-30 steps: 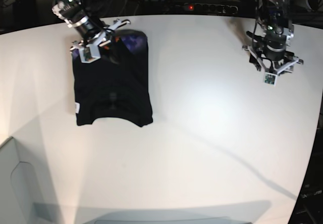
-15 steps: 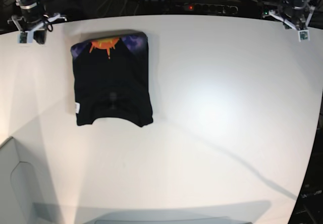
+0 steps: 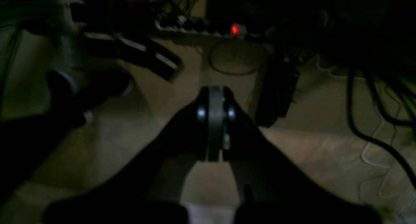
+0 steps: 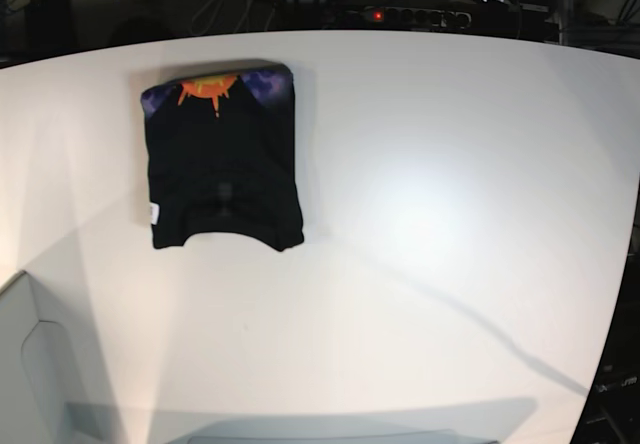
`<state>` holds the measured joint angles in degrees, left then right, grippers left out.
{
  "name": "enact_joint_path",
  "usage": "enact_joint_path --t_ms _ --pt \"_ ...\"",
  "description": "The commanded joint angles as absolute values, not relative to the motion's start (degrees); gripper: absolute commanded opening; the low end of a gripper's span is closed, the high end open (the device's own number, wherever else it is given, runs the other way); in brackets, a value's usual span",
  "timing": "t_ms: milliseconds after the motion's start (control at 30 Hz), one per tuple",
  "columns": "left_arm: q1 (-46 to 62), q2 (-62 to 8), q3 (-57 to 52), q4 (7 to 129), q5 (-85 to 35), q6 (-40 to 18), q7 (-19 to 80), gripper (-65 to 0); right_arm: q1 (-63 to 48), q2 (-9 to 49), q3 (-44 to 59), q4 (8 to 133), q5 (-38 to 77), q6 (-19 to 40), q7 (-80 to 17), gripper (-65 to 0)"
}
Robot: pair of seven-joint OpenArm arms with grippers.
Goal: Fold the T-shirt properly
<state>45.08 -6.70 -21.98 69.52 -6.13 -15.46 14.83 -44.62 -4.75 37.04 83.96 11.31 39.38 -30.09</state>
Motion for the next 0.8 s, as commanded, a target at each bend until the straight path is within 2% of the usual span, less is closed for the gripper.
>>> enact_joint_path --t_ms 0,267,367,400,500,567,767 --pt "44.35 -7.16 -21.32 66.42 -6.2 -15.6 13.67 -65.0 -44.53 -4.53 36.88 81.1 12.18 40.0 -28.09 -65.0" --pt "28.88 -10.07 -13.32 34.59 -6.11 -15.6 -0.48 -65.0 -35.56 -4.26 31.25 54.64 3.74 40.0 -9.54 -65.0" --pt "22.37 -10.86 -12.35 24.22 -5.85 -15.6 -2.51 -65.0 -31.34 -3.91 28.18 45.05 0.13 40.0 -1.63 -65.0" --pt "20.44 -10.86 -12.44 21.67 -5.76 -15.6 -2.51 -65.0 -30.11 -3.56 27.38 41.98 -0.92 38.37 1.89 -65.0" --pt "16.75 -10.86 -12.35 17.71 -5.58 -15.6 -2.51 -65.0 -27.12 -2.77 23.6 34.33 -4.0 31.34 10.95 -65.0" --pt "14.9 -10.86 -12.35 16.92 -5.58 -15.6 -2.24 -65.0 -24.57 -2.68 21.05 29.85 -6.99 24.31 15.78 -65.0" --pt "10.86 -10.24 -12.35 12.62 -5.58 -15.52 -2.15 -65.0 -16.57 -0.92 13.49 17.54 -9.1 -4.18 21.41 -65.0"
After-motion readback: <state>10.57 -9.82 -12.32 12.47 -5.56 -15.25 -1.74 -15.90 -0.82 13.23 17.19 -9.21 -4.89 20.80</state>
